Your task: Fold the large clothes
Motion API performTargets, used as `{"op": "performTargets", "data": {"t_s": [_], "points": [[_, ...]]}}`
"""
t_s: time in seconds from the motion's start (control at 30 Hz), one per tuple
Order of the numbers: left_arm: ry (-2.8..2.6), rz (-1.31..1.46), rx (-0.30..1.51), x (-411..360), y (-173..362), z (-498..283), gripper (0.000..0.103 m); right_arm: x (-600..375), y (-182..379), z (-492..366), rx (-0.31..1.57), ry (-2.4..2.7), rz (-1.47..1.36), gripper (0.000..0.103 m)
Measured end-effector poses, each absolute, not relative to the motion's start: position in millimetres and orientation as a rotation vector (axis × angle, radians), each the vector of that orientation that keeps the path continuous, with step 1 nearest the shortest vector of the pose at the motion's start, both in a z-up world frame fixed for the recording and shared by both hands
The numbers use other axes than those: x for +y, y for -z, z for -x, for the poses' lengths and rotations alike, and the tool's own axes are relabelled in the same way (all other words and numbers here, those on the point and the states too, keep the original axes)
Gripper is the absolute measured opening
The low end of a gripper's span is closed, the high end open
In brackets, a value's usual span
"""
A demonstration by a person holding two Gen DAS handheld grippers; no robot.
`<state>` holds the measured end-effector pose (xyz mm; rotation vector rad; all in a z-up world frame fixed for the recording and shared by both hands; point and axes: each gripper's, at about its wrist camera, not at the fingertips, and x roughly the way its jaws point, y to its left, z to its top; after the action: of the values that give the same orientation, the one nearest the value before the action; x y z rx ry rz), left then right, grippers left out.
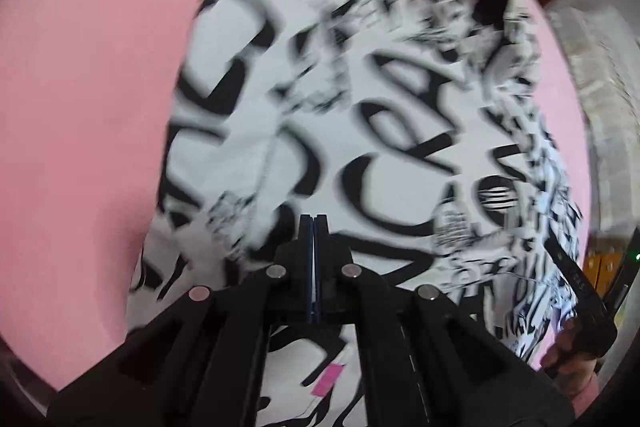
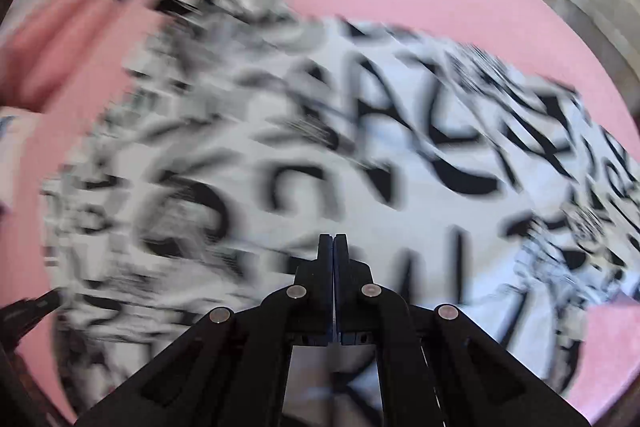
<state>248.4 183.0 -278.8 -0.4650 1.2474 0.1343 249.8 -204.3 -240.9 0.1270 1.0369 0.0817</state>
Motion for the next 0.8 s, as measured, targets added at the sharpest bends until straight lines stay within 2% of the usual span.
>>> {"op": "performTargets", "data": {"t_s": [0.13,0.23,0.4,0.53,0.67,0.8], "points": [[-0.096,0.353,1.231,171.0,280.2,-286.0,0.000,-139.8,251.1,-256.4,1.050,-0.325,-0.176,0.000],[-0.065,0.394,1.246,178.8,293.7,-322.0,0.000,-81.0,272.0,-272.6,1.072,-0.499,-0.135,0.000],[-0.083,0.340,1.225,180.1,316.7,-377.4,0.000,-41.8,296.4,-316.3,1.052,-0.492,-0.122,0.000],[-0.114,0.279,1.072,200.3,292.3,-385.6,0.000,-59.2,288.8,-354.2,0.997,-0.365,-0.028,0.000],[-0.149,0.209,1.083,228.9,293.9,-394.5,0.000,-126.9,283.6,-373.1,1.012,-0.162,-0.058,0.000],[-0.202,0.141,1.136,257.7,317.9,-402.2,0.000,-189.6,281.8,-371.3,1.027,0.142,0.047,0.000]]}}
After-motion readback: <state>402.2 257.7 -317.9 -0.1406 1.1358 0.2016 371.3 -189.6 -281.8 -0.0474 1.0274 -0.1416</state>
